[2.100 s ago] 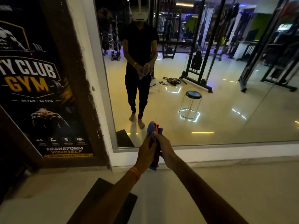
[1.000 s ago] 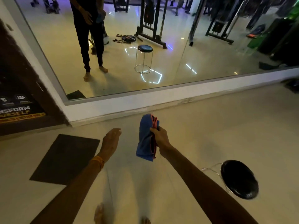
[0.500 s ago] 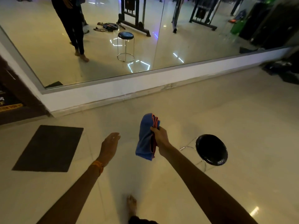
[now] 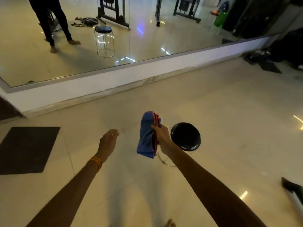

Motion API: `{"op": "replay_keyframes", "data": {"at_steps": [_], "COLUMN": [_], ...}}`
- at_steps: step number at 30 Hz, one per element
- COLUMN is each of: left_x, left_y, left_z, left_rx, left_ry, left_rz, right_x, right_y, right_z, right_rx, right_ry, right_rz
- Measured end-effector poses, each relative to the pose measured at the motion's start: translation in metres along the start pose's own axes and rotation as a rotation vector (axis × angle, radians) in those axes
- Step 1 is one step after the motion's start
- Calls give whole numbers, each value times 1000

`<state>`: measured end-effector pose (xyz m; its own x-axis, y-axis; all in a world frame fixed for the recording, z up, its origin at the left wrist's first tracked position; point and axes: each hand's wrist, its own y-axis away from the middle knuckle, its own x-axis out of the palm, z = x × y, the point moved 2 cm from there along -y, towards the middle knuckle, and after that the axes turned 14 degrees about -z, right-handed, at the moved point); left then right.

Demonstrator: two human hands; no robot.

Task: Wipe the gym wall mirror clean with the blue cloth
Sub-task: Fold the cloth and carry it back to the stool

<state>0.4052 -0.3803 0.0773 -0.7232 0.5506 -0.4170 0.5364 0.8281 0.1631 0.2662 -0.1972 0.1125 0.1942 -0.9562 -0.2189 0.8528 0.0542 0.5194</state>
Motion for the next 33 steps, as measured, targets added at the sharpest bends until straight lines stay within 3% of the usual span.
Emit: {"op": "replay_keyframes", "data": {"at_steps": [13, 19, 28, 33], "left_x": [236, 299, 380, 412], "left_y": [92, 78, 47, 49], "left_z": [-81, -95, -113, -110], "left_rx": [21, -33, -112, -170], "left_ry": [-51, -51, -46, -77], "left_rz": [126, 124, 125, 91], "right_x": [-235, -271, -305, -320], "right_y": [-109, -172, -263, -309], "right_z": [23, 24, 32, 32], "right_rx": [47, -19, 25, 52], "right_ry": [57, 64, 90, 135], "right_rz": [1, -70, -106, -57]}}
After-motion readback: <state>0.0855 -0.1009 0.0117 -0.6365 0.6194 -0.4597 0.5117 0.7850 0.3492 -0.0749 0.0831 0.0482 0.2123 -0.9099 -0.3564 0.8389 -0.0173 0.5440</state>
